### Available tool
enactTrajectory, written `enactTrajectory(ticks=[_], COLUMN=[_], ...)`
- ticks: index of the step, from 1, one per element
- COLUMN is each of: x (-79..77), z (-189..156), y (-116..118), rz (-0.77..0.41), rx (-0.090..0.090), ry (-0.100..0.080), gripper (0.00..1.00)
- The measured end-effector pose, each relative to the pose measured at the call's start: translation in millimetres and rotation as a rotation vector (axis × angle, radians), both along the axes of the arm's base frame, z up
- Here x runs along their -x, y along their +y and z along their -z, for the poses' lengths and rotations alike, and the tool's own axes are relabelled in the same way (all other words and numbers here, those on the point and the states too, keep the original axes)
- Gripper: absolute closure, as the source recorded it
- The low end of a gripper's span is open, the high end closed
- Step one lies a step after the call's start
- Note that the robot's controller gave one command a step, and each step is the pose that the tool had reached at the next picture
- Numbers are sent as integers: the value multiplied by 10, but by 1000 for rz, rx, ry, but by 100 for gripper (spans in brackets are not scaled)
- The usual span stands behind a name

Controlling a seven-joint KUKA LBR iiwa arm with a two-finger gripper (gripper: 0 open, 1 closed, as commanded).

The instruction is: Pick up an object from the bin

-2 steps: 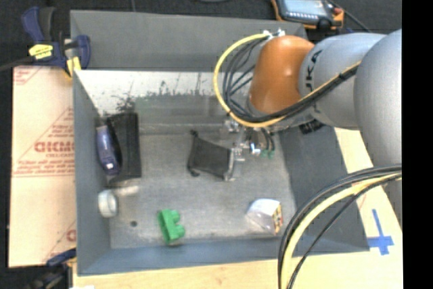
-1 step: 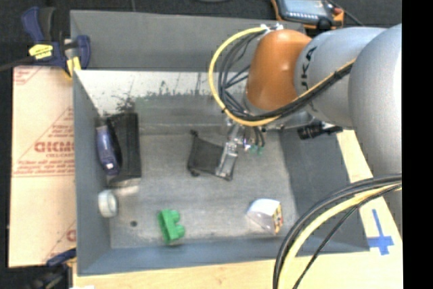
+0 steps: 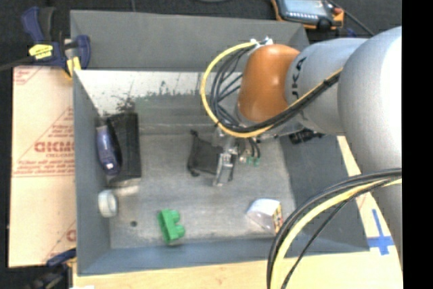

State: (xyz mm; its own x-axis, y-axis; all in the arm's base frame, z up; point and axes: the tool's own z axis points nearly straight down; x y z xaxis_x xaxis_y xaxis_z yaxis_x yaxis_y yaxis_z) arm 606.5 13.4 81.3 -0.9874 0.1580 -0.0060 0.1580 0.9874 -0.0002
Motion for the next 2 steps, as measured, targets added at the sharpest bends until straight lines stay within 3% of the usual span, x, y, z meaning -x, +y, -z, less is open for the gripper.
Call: enactTrajectory(ticks=[1, 2], x=[-17, -16], z=[138, 118], y=[24, 29], rz=[222, 254], rx=[-2, -3], ry=[-1, -1], gripper=[100, 100])
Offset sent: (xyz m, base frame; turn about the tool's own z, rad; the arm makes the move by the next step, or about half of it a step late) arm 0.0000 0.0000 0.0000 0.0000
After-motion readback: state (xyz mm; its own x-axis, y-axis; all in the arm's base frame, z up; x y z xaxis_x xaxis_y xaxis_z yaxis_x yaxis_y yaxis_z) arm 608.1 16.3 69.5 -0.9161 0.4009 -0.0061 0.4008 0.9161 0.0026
